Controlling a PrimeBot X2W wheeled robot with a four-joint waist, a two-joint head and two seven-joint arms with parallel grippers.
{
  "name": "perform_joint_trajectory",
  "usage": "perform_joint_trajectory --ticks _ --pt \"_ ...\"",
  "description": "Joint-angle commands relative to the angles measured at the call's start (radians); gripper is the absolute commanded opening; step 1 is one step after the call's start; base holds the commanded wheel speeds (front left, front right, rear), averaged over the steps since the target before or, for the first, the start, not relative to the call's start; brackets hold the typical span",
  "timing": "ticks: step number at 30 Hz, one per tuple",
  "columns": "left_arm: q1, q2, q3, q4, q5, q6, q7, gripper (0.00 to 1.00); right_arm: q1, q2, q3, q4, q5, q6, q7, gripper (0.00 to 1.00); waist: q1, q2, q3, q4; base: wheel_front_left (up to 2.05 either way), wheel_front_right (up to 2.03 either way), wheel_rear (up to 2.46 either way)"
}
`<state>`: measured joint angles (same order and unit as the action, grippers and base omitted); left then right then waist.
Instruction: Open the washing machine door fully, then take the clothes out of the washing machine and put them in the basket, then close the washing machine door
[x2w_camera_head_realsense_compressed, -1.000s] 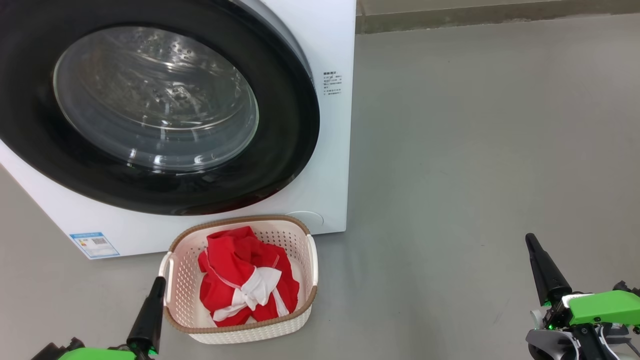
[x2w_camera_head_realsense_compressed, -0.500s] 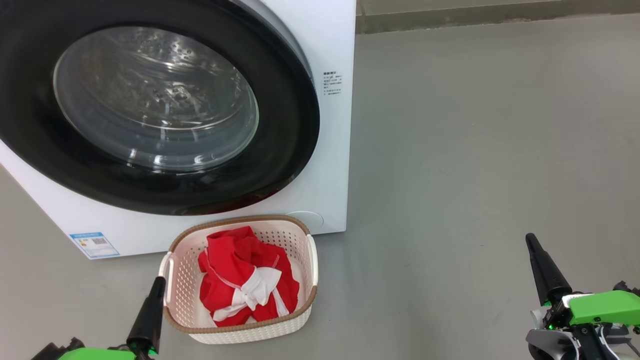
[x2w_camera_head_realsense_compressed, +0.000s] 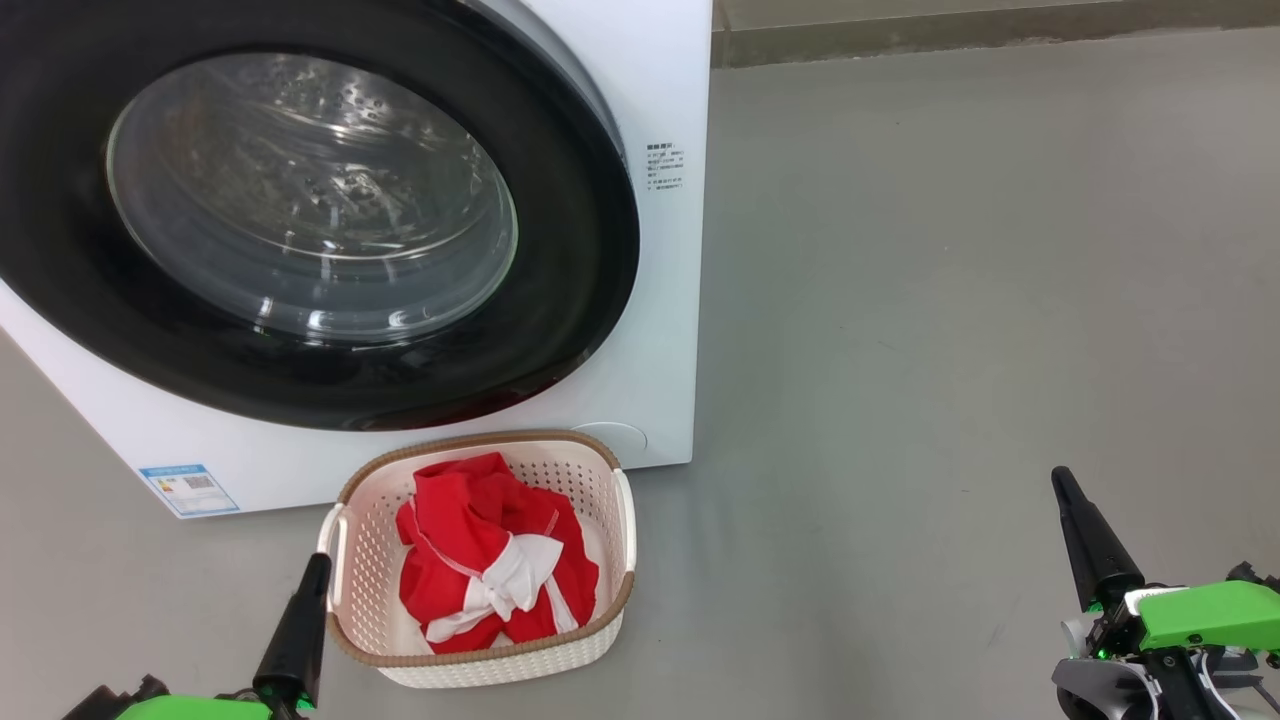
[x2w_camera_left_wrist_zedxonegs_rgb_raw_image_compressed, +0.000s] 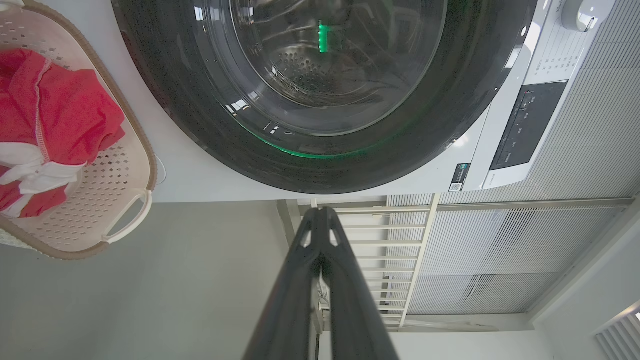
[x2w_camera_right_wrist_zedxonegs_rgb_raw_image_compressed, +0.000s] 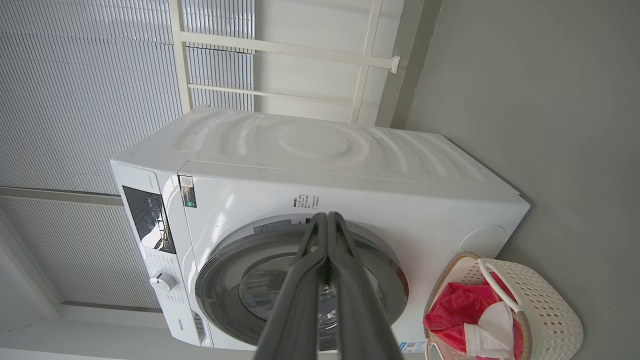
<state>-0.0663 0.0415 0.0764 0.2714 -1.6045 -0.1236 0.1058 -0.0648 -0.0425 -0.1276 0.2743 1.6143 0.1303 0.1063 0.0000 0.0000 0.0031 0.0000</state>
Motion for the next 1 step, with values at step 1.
perform_joint_trajectory --ticks 1 --pt "-0.042 0.01 0.037 -0.026 -0.005 -0.007 0.007 0.0 -0.043 -0.009 0.015 -0.03 -0.005 0.0 0.006 0.0 0.0 0.0 0.0 0.0 0.0 0.0 0.0"
